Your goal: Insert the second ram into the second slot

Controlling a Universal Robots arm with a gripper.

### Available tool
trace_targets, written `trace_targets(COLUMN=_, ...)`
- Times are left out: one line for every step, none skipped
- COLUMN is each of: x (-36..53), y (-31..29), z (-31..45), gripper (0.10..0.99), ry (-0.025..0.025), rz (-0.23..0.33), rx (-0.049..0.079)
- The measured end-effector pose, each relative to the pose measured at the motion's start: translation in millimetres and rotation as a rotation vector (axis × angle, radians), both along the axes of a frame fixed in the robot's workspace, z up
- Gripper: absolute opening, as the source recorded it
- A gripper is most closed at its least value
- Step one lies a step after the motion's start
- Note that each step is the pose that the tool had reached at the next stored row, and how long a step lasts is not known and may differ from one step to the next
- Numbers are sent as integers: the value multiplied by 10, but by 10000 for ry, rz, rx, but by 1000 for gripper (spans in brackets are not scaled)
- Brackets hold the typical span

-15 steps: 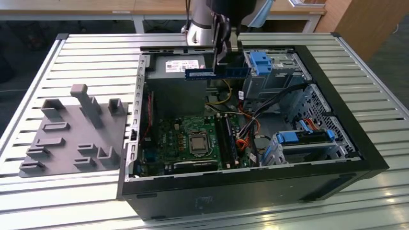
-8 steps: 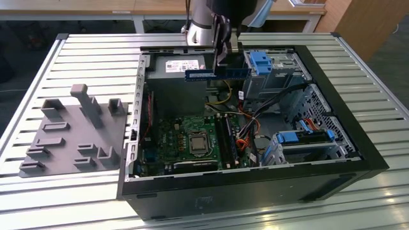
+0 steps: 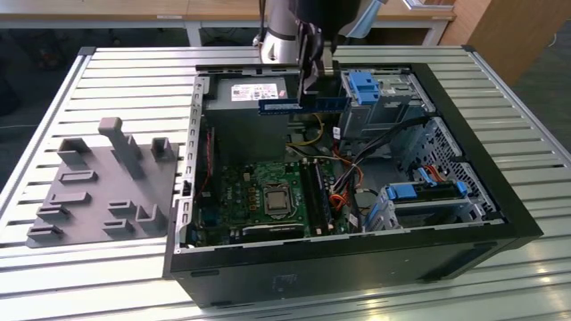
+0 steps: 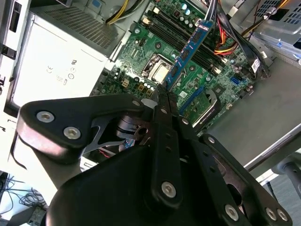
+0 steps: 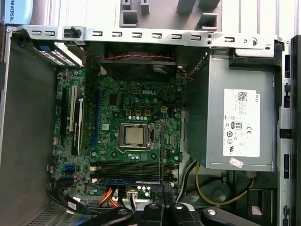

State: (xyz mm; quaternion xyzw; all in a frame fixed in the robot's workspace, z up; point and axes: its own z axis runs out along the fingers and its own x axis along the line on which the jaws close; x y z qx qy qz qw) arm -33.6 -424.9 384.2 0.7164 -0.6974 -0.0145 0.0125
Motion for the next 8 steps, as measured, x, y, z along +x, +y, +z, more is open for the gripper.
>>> trace_targets(x=0, y=-5, z=0, gripper=118, ry=0, rz=0, rx=0)
trace_targets(x=0, y=-10, z=0, gripper=118, ry=-1, rz=-1, rx=-1)
trace_targets(x=0, y=-15, z=0, gripper=118, ry=0, rz=-1, rx=-2)
trace_targets(x=0, y=-20, z=0, gripper=118, ry=-1, rz=0, rx=-3)
trace_targets(x=0, y=-26, z=0, gripper=118, ry=0, rz=0, rx=-4)
trace_targets(x=0, y=-32, z=0, gripper=118, ry=0, rz=1, rx=-4)
trace_targets(x=0, y=-39, z=0, gripper=118, ry=0, rz=0, rx=-5)
trace_targets(x=0, y=-46, z=-1, gripper=118, ry=-1, rz=0, rx=-6)
